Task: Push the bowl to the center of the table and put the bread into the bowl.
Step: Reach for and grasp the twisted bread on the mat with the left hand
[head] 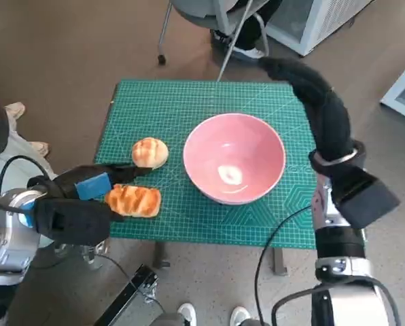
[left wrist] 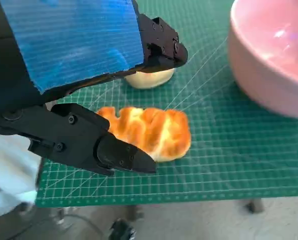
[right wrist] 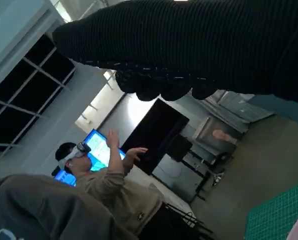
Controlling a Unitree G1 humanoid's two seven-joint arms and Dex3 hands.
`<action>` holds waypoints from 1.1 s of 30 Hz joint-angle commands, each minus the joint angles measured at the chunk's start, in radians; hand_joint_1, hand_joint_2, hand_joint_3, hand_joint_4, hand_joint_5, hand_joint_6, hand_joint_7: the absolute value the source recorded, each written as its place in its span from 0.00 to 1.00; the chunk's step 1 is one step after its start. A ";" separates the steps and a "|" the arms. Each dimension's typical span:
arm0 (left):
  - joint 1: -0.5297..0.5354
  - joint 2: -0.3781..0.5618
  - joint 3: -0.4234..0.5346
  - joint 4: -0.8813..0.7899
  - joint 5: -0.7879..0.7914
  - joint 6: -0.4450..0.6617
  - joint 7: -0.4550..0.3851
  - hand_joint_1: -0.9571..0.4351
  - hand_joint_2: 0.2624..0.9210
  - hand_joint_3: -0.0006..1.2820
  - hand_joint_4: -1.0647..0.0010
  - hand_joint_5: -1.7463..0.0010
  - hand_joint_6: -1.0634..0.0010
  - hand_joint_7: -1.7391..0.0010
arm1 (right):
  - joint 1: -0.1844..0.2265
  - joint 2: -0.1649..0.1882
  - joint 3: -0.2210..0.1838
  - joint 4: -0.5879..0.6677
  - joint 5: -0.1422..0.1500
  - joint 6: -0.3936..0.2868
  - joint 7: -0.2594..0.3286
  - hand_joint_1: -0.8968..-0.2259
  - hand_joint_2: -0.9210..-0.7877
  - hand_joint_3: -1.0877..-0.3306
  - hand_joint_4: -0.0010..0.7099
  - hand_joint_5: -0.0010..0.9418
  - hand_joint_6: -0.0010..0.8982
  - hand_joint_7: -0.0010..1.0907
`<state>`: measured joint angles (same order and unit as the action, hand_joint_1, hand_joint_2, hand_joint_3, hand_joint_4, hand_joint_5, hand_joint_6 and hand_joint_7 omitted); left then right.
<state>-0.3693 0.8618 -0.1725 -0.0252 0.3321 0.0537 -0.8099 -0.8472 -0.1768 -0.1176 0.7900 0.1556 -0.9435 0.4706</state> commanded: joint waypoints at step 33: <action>-0.155 -0.137 -0.235 0.515 0.277 -0.193 0.240 0.56 0.99 0.09 0.47 0.69 0.45 0.48 | 0.048 0.003 0.008 -0.031 0.025 0.023 0.004 0.40 0.00 0.38 0.43 0.02 0.00 0.68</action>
<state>-0.5450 0.7332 -0.3890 0.4403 0.5935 -0.1071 -0.5849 -0.8314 -0.1775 -0.1131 0.7591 0.1663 -0.9373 0.4709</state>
